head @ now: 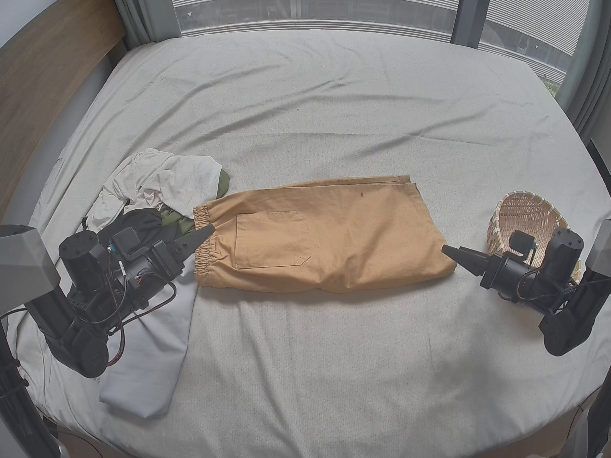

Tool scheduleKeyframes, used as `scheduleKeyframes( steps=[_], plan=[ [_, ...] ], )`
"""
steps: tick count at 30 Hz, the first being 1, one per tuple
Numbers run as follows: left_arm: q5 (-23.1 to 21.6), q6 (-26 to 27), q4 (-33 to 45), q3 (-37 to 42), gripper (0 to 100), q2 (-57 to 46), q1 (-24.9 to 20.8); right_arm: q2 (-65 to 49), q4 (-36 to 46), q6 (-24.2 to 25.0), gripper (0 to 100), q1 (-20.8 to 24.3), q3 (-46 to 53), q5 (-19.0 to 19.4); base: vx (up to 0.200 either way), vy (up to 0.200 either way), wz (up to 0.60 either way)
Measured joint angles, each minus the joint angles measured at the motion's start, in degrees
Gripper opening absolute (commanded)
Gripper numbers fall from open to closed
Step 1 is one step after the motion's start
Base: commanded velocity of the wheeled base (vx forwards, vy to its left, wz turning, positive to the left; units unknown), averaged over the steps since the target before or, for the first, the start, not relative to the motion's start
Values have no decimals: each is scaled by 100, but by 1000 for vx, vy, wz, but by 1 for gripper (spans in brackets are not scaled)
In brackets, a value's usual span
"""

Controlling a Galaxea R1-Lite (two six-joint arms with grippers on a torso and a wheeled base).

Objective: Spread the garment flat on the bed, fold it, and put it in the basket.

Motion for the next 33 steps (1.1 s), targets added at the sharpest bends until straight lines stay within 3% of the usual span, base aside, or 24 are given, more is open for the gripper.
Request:
scheduleKeyframes(
  steps=[7, 16, 33],
  plan=[
    [0, 38, -2, 18, 100, 0, -15, 399, 11, 57, 100, 190, -20, -268, 0, 0, 0],
    [2, 38, -2, 20, 100, 0, -15, 719, 11, 503, 100, 383, -146, -580, 0, 0, 0],
    [2, 28, -2, 13, 100, 16, 16, 1371, 6, 633, 100, 366, -573, -621, 0, 0, 0]
  ],
)
